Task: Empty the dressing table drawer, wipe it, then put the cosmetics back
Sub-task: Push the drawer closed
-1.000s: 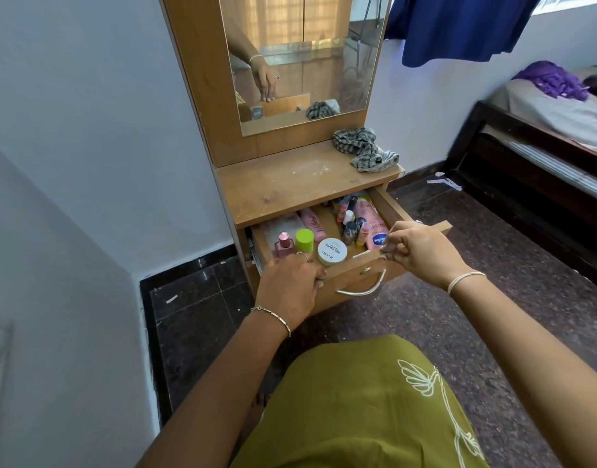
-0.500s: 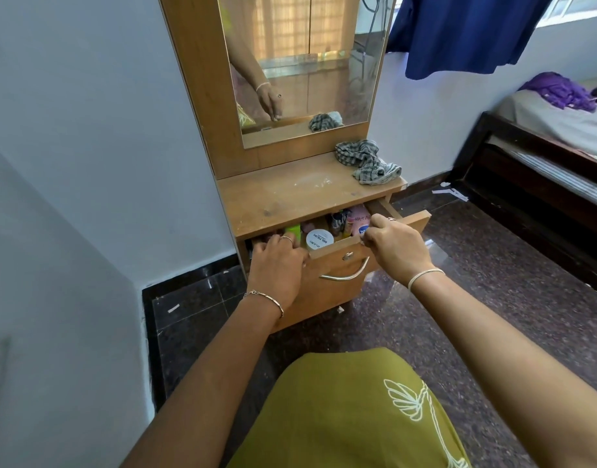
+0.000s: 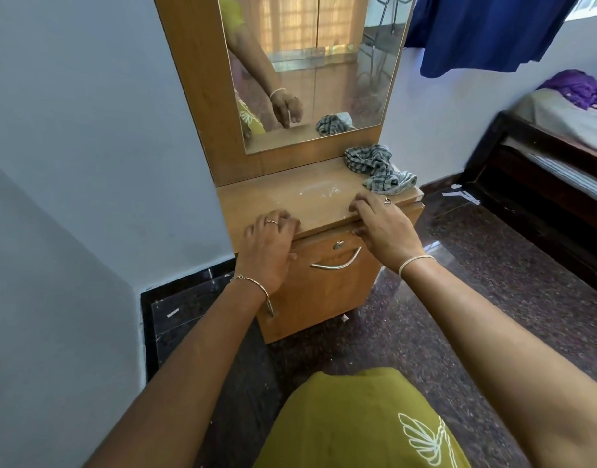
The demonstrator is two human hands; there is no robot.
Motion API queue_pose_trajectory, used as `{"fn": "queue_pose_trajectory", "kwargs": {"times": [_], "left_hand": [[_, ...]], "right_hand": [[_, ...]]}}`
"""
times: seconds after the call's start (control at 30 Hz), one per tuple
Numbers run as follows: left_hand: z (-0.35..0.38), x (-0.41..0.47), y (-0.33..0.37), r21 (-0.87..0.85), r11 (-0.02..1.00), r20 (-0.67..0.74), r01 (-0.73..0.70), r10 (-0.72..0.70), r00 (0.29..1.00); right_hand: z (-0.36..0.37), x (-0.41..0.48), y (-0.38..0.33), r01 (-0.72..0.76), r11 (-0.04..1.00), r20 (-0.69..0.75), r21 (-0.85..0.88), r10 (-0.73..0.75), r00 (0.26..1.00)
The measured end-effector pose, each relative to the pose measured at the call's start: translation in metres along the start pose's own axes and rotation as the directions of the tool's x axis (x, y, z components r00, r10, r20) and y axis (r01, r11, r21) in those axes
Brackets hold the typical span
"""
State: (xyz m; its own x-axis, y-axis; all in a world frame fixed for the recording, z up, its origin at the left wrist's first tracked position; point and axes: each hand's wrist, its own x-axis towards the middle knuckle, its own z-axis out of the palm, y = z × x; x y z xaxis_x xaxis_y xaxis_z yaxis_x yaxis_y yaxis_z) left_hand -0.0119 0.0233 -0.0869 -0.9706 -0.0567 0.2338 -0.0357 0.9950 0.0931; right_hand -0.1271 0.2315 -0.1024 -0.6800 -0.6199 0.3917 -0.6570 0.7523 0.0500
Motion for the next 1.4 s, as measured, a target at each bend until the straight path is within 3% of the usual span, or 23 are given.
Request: {"fn": "queue_pose_trajectory", "kwargs": {"times": [0.13,0.3,0.47,0.77,1.0,1.13,1.23,1.4], "left_hand": [[0.011,0.013,-0.013,0.019,1.0,0.049,0.018,-0.019,0.999],[0.018,0.018,-0.016,0.039,0.999,-0.056,0.028,-0.026,0.998],[0.019,0.019,-0.015,0.015,0.998,-0.065,0.062,-0.061,0.996],[0.003,0.027,-0.009,-0.031,0.992,0.075,0.126,-0.123,0.99],[0.004,0.029,-0.007,-0.003,0.994,0.033,0.113,-0.112,0.993],[-0.01,0.033,-0.011,0.048,0.997,0.152,0.056,-0.062,0.986],[-0.032,0.03,-0.017,0.026,0.999,0.314,0.038,-0.044,0.948],[-0.088,-0.004,-0.038,0.028,0.948,0.323,0.316,-0.308,0.895]], "right_hand": [[0.017,0.01,0.008,0.051,0.998,-0.009,0.035,-0.051,0.999],[0.036,0.015,0.01,0.018,0.997,-0.108,0.071,-0.01,0.994],[0.039,0.012,0.004,-0.023,1.0,-0.078,0.002,0.024,0.997],[0.026,0.022,0.005,0.017,0.997,0.014,-0.069,-0.016,1.0],[0.025,0.024,0.005,0.042,0.99,-0.005,-0.136,-0.043,0.999],[0.006,0.036,-0.003,0.027,0.986,0.18,-0.166,0.004,0.984],[-0.015,0.045,-0.011,-0.004,0.99,0.402,-0.143,0.062,0.914],[-0.067,0.048,-0.035,-0.038,0.983,0.544,-0.178,0.131,0.829]]}}
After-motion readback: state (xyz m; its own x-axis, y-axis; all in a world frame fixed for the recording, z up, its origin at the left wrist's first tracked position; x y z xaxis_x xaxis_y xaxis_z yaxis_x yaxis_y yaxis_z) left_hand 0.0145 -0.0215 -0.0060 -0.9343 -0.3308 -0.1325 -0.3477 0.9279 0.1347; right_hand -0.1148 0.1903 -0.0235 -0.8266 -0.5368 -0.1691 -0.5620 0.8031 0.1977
